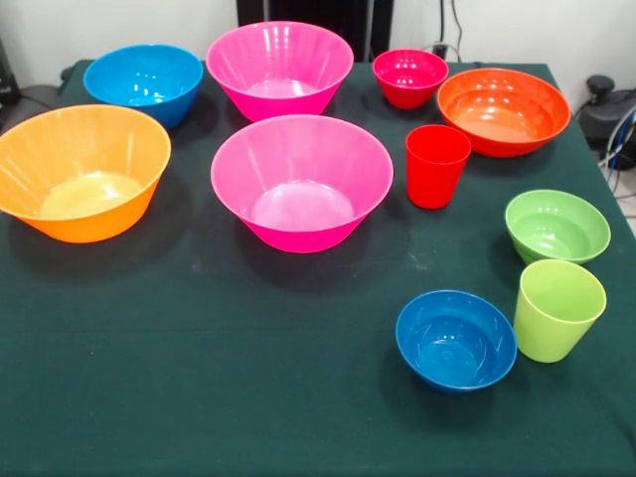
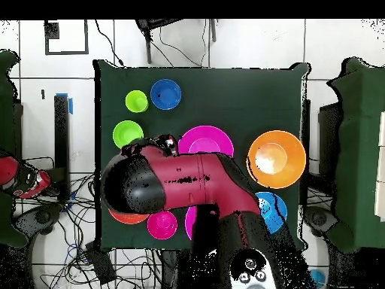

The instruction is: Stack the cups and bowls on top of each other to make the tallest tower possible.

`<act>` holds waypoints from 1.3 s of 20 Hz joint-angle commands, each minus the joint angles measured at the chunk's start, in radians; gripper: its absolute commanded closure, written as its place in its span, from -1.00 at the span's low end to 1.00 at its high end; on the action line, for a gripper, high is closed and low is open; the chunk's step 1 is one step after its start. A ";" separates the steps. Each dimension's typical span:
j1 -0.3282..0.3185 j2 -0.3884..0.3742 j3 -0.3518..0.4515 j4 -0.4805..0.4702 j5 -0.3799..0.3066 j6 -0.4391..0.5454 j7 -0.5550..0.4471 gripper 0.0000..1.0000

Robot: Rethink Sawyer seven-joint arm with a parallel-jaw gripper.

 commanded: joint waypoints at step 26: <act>-0.090 0.279 0.130 -0.279 -0.086 0.193 -0.174 -1.00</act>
